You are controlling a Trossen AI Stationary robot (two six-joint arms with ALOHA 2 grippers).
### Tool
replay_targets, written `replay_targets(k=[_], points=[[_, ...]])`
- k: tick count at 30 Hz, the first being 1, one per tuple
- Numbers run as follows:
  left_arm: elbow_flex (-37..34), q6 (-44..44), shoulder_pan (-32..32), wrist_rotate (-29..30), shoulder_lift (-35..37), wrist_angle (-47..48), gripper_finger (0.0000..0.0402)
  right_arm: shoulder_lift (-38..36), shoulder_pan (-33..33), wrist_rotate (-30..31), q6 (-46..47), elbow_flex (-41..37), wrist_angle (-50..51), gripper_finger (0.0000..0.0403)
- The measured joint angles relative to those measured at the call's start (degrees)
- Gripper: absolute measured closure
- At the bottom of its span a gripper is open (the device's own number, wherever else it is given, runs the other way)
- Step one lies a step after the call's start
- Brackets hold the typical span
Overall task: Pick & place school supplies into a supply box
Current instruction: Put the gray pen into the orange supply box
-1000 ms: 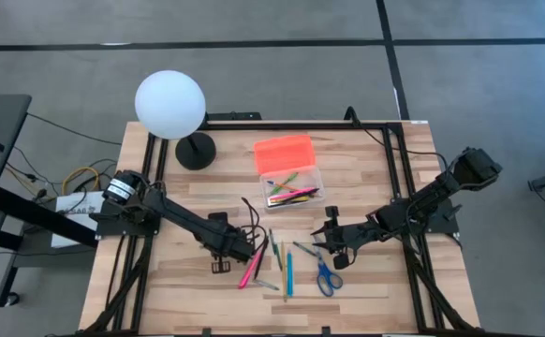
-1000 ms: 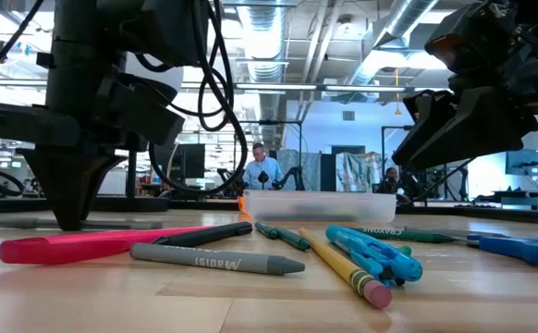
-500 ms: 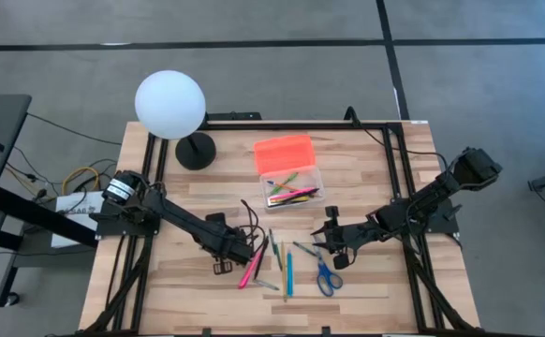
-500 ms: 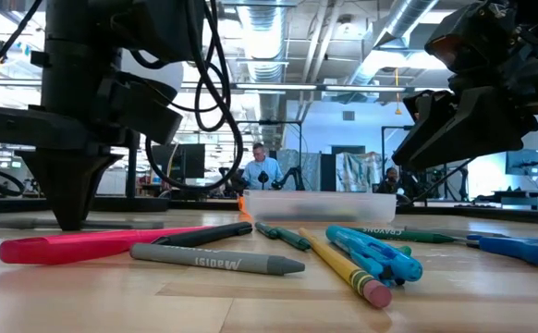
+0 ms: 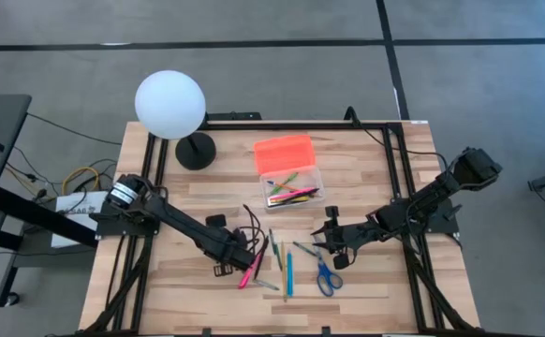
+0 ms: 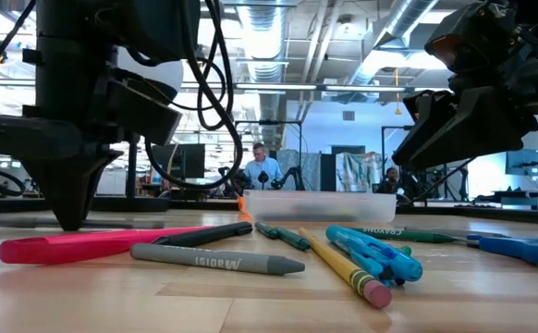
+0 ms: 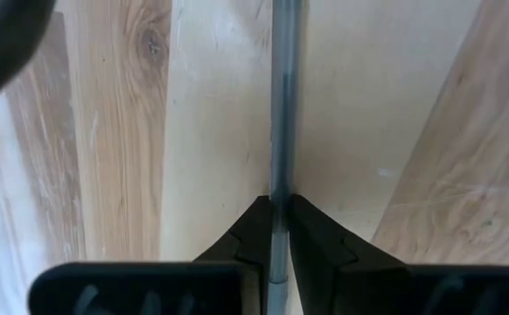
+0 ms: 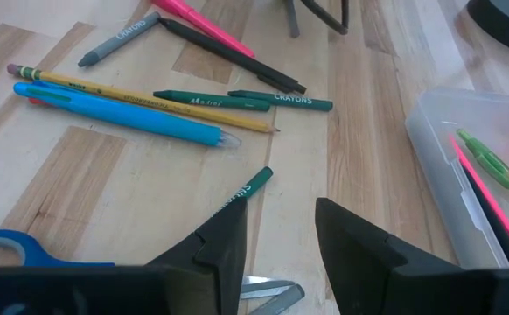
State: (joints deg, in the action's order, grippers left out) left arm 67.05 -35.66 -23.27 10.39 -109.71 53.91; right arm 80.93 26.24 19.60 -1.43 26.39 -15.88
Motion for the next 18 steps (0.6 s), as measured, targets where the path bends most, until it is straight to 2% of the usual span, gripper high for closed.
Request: replay_targets(k=[13,18], points=[[5.9,0.9,1.0,5.1,0.3,0.1,0.0379,0.0,0.0,0.0,0.0,0.0,0.0,0.0273],[9.7,2.0,3.8,12.4,0.3,0.5,0.0379,0.0,0.0,0.0,0.0,0.0,0.0,0.0273]])
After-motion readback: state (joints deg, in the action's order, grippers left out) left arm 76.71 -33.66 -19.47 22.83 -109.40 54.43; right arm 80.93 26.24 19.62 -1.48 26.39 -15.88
